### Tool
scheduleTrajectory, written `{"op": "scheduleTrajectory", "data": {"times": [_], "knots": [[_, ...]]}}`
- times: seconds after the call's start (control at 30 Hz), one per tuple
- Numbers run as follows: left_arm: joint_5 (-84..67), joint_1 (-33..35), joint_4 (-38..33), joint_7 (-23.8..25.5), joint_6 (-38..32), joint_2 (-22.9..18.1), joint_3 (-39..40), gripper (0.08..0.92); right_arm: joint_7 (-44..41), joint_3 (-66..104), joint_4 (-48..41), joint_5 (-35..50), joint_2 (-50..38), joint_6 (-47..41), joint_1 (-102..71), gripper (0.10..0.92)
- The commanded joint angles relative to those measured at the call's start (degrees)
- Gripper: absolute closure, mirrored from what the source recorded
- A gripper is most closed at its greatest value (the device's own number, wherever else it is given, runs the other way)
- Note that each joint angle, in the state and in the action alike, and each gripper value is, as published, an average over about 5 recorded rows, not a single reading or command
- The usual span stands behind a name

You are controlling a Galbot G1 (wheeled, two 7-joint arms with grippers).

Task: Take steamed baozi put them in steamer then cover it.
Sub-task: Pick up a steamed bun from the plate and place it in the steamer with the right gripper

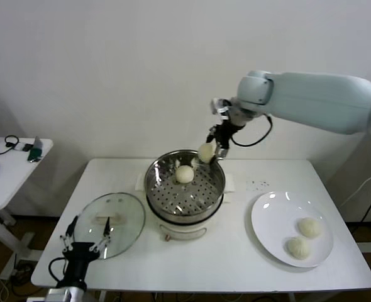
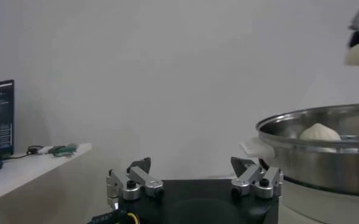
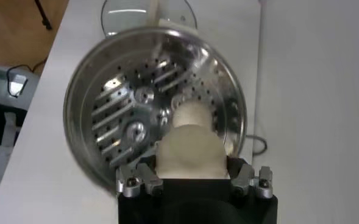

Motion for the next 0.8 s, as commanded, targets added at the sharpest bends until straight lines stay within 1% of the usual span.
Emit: {"op": "scheduleTrajectory", "data": {"times": [0.03, 0.3, 0.8], "knots": [[0.20, 0.52, -0.50, 0.53, -0.05, 2.27, -0.29, 0.177, 2.26, 1.02, -4.69, 3.26, 12.82, -1.22, -5.64, 0.287], [0.45, 0.09, -0.32, 0.56, 0.46, 2.50, -0.06, 0.177, 2.51, 0.74, -8.11, 0.09, 15.32, -1.23, -11.67, 0.287], [0.85, -1.22, 0.58, 0.55, 1.24, 3.69, 0.19, 0.177, 2.37, 1.99, -9.62, -4.87, 15.62, -1.28, -16.21, 0.286]]}}
